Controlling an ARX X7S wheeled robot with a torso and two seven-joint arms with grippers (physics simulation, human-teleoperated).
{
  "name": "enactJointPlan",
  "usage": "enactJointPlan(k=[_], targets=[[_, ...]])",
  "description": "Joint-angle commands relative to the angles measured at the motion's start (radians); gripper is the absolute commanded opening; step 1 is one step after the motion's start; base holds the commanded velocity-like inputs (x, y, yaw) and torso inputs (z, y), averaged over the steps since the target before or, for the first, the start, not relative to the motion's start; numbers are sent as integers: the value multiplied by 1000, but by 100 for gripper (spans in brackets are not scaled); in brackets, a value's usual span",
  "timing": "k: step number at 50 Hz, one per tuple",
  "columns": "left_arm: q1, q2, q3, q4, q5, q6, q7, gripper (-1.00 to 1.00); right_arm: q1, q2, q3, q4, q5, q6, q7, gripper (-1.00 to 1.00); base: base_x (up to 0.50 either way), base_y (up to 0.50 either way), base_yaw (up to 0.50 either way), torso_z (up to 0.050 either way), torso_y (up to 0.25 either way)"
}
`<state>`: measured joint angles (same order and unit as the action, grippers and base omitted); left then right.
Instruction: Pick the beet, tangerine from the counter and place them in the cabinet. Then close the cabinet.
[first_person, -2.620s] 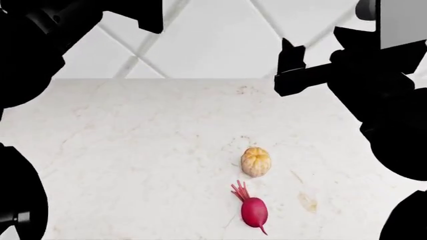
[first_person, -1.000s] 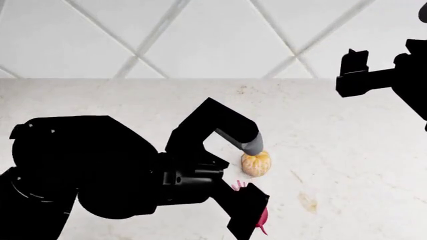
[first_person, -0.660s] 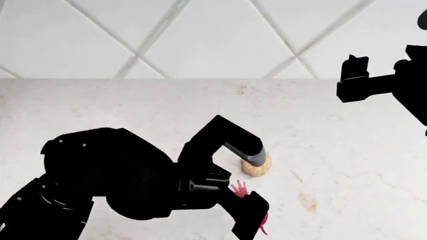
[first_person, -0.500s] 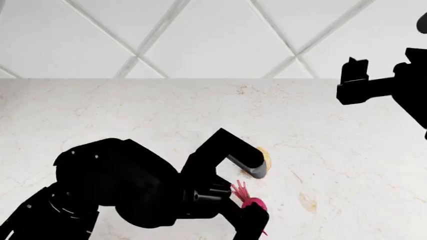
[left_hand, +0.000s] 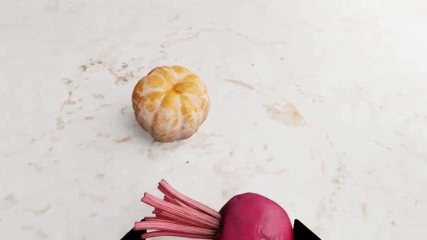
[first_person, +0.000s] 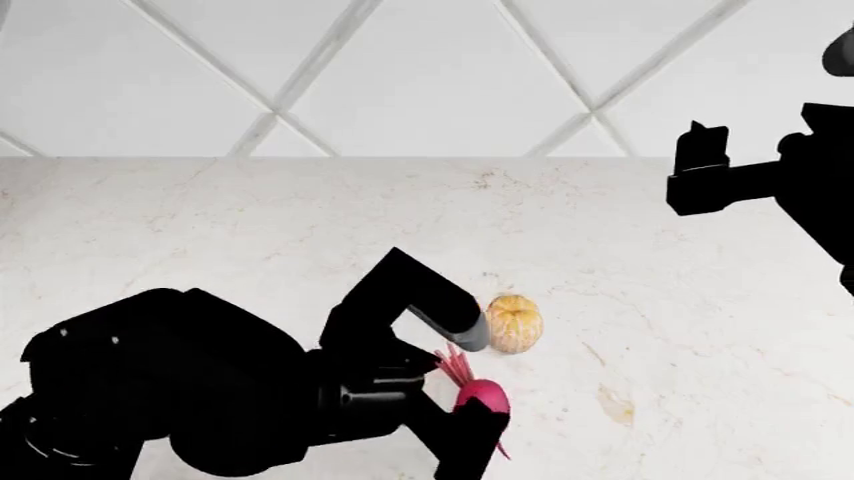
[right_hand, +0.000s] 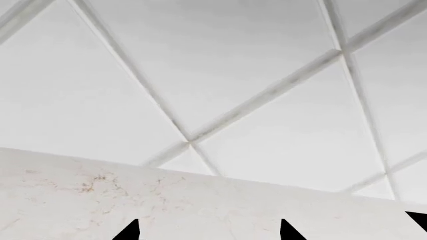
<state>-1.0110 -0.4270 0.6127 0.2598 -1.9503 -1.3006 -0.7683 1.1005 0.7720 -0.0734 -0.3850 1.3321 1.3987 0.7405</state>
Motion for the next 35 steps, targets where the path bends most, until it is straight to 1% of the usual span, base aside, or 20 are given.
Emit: enactJointPlan(k=[1,3,6,10,15,19,25,29,35], targets=[[-99,-240,-100,190,-286,104,-153,-100,40,-43,-51,22,-11,-10,5,100,0,0,0,0,0],[-153,-284,-117,208,-345,122,-178,-100,50,-57,-70,30,-25,-17,-4,100,0,0,0,0,0],[-230,-345,-141,181,-386,116,-189,-100,64,-81,-97,46,-44,-31,-23,100,0,0,0,0,0],[-266,-388,-162,140,-357,72,-172,-100,62,-112,-117,61,-53,-55,-50,100,0,0,0,0,0],[-244,-408,-190,115,-271,30,-138,-100,46,-155,-121,94,-6,-68,-97,100,0,0,0,0,0],[-217,-429,-223,103,-212,9,-104,-100,18,-180,-139,102,69,-34,-111,100,0,0,0,0,0],[-196,-440,-256,86,-140,-10,-60,-100,-48,-200,-127,97,231,-2,-41,100,0,0,0,0,0],[-189,-442,-259,87,-126,-11,-51,-100,-77,-210,-109,102,344,-17,11,100,0,0,0,0,0],[-184,-441,-256,88,-118,-11,-43,-100,-102,-210,-120,88,442,-25,55,100,0,0,0,0,0]])
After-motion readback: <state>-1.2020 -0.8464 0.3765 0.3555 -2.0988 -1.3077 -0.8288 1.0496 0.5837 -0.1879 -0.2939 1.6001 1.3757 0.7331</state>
